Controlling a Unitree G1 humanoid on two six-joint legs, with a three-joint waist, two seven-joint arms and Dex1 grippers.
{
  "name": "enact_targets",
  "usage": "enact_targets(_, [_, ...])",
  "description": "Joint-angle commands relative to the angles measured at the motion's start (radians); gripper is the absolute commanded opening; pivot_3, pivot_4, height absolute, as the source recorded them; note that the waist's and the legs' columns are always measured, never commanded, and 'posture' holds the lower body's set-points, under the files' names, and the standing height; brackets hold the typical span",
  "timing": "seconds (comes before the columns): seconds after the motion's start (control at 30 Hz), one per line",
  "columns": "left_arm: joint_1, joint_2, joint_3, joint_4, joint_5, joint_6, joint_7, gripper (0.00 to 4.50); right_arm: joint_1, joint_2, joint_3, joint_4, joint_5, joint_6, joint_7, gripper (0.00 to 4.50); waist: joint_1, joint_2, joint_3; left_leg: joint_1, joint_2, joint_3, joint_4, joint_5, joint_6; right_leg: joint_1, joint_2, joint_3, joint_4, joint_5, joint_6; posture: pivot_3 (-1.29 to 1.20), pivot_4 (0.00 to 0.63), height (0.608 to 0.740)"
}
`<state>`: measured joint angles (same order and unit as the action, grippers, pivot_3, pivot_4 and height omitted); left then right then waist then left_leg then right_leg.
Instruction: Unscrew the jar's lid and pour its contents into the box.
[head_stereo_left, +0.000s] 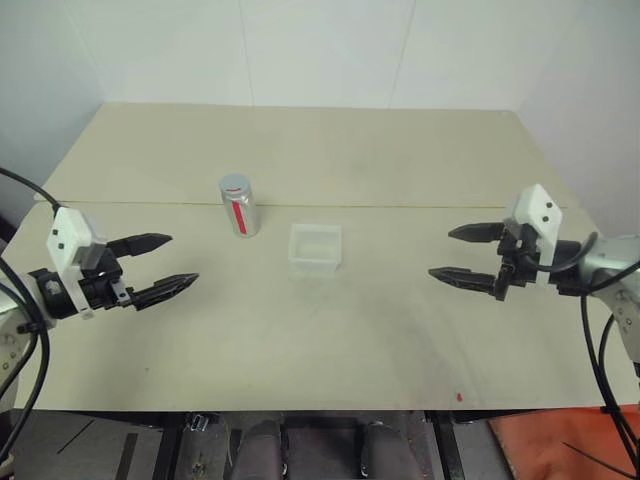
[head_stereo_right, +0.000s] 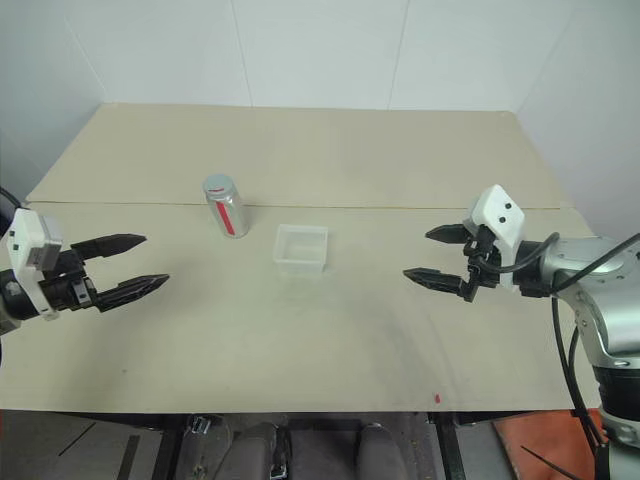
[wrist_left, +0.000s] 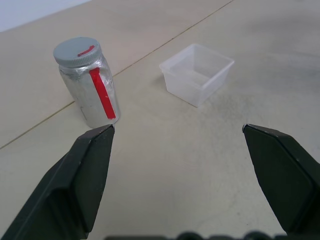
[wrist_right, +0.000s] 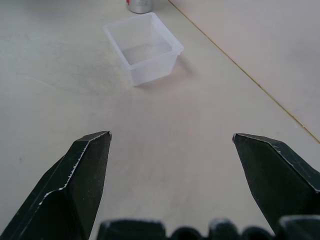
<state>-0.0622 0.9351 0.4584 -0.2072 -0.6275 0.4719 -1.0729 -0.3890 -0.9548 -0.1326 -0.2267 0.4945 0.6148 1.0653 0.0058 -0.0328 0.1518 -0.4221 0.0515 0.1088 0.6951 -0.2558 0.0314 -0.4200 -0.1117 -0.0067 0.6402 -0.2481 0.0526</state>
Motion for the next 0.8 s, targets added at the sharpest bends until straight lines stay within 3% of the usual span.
enact_targets(0.03, [0.014, 0.003, 0.043, -0.030, 0.000, -0.021, 0.008, 4.42, -0.031, -0.008, -0.021, -0.025, 0.014, -0.014, 0.003, 4.50, 0.000, 0.000, 0.000, 0.000, 0.000, 0.000, 0.000, 0.000, 0.000, 0.000, 0.000, 0.000, 0.000, 0.000, 0.000, 0.00, 0.150, 0.740])
enact_targets(0.4, [0.007, -0.084, 0.010, -0.082, 0.030, -0.053, 0.146, 4.42, -0.065, 0.004, -0.017, -0.022, 0.018, -0.017, 0.006, 4.50, 0.001, 0.000, 0.000, 0.000, 0.000, 0.000, 0.000, 0.000, 0.000, 0.000, 0.000, 0.000, 0.000, 0.000, 0.000, 0.00, 0.150, 0.740])
enact_targets(0.63, [-0.012, -0.364, -0.169, -0.193, 0.229, -0.069, 0.537, 4.42, -0.072, 0.041, -0.019, -0.051, 0.017, -0.021, -0.022, 4.50, 0.007, 0.000, 0.000, 0.000, -0.001, 0.000, 0.001, 0.000, 0.000, 0.002, -0.001, 0.000, 0.000, 0.000, 0.000, 0.00, 0.150, 0.740])
enact_targets(0.8, [-0.080, -0.537, -0.237, -0.157, 0.369, -0.093, 0.779, 4.42, -0.103, 0.059, 0.001, -0.050, 0.016, -0.030, -0.007, 4.50, 0.006, 0.000, 0.000, 0.000, -0.001, -0.001, 0.001, 0.000, 0.000, 0.002, -0.001, 0.000, 0.001, 0.000, 0.000, 0.00, 0.150, 0.740])
